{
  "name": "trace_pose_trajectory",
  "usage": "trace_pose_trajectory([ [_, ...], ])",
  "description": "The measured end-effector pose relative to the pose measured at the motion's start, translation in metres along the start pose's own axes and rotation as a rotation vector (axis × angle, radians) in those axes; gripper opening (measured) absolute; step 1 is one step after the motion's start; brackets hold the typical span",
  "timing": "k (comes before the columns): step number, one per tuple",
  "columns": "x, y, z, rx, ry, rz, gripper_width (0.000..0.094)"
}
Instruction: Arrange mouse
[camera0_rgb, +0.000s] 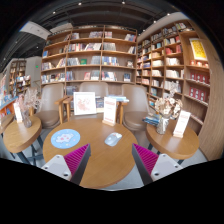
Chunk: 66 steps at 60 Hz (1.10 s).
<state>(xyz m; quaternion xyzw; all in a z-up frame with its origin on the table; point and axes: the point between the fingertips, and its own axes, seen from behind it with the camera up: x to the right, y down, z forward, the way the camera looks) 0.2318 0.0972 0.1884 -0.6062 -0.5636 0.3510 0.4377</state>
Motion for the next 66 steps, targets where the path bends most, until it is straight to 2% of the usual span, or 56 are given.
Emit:
trace_pose_trajectory([
  [24,-0.008,0.053,0.081,-0.125,0.019,-0.028,0.0854],
  [39,-0.014,0.086,0.134,-0.166,0.003,-0.029,0.0852],
  [66,-0.011,0.107,0.246,-0.252,-0.005,0.025,0.0854],
])
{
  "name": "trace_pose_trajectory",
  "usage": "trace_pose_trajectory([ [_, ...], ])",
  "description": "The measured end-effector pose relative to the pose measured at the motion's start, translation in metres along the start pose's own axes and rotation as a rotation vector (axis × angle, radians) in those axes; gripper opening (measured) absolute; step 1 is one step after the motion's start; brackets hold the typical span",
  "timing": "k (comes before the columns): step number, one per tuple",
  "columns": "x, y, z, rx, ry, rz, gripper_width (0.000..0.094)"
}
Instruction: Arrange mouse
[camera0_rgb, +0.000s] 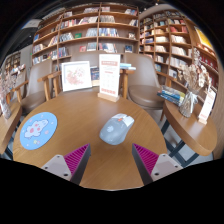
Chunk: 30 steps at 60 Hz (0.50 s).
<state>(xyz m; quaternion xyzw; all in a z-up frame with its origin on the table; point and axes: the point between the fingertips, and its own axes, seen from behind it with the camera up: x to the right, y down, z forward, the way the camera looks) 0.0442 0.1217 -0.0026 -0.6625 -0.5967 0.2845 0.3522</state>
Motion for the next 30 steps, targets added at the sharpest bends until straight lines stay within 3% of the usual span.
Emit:
trace_pose_trajectory([
  [30,-0.003,-0.046,0.084,-0.017,-0.021,0.007,0.0853],
])
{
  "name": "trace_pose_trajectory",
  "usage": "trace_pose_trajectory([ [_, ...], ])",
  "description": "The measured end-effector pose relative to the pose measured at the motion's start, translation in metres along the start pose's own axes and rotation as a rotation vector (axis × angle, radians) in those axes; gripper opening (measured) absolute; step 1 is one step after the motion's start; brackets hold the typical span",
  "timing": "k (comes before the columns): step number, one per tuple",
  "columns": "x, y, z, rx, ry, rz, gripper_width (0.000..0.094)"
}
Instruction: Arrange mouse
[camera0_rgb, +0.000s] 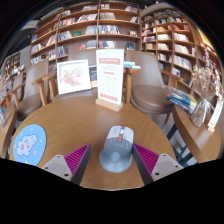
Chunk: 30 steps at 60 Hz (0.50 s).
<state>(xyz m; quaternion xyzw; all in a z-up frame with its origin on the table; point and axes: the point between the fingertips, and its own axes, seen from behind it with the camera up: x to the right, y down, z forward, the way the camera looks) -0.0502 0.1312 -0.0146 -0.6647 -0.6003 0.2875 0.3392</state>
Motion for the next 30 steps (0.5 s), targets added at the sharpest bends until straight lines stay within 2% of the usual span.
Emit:
trace_pose_trajectory([
  [17,-0.01,-0.022,0.029,-0.006,-0.026,0.0,0.0839],
  [23,-0.013,-0.024,0.033,0.004,-0.034,-0.003,0.079],
  [27,-0.012,-0.026,0.034,0.015,-0.029,-0.011,0.069],
  [29,-0.014,-0.028,0.035,0.02,-0.033,-0.015,0.0474],
  [30,-0.015,-0.027,0.035,0.017,-0.034,-0.01,0.0474],
])
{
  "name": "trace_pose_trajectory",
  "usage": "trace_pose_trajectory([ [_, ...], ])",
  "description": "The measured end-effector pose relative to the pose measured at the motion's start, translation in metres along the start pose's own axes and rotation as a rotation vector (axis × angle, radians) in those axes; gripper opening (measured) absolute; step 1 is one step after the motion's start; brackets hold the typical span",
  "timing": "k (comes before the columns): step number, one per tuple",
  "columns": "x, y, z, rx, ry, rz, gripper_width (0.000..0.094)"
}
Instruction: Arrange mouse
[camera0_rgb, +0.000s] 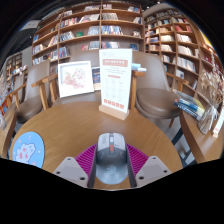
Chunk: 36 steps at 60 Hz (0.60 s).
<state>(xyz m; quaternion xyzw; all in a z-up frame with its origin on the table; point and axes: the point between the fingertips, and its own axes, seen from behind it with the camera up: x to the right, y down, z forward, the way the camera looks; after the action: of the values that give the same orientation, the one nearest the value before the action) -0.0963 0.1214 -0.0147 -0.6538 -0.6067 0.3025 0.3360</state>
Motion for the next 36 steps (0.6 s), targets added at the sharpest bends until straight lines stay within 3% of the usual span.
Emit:
trace_pose_trajectory([
  [6,-0.001,-0.001,-0.008,-0.036,0.033,-0.004,0.0449],
  [21,-0.114,-0.06,-0.097,0.079,-0.126,-0.005,0.0445],
  [27,-0.181,-0.057,-0.112,0.088,-0.197,-0.026,0.0444],
  [36,-0.25,-0.023,-0.096,0.034,-0.232,-0.048,0.0443],
])
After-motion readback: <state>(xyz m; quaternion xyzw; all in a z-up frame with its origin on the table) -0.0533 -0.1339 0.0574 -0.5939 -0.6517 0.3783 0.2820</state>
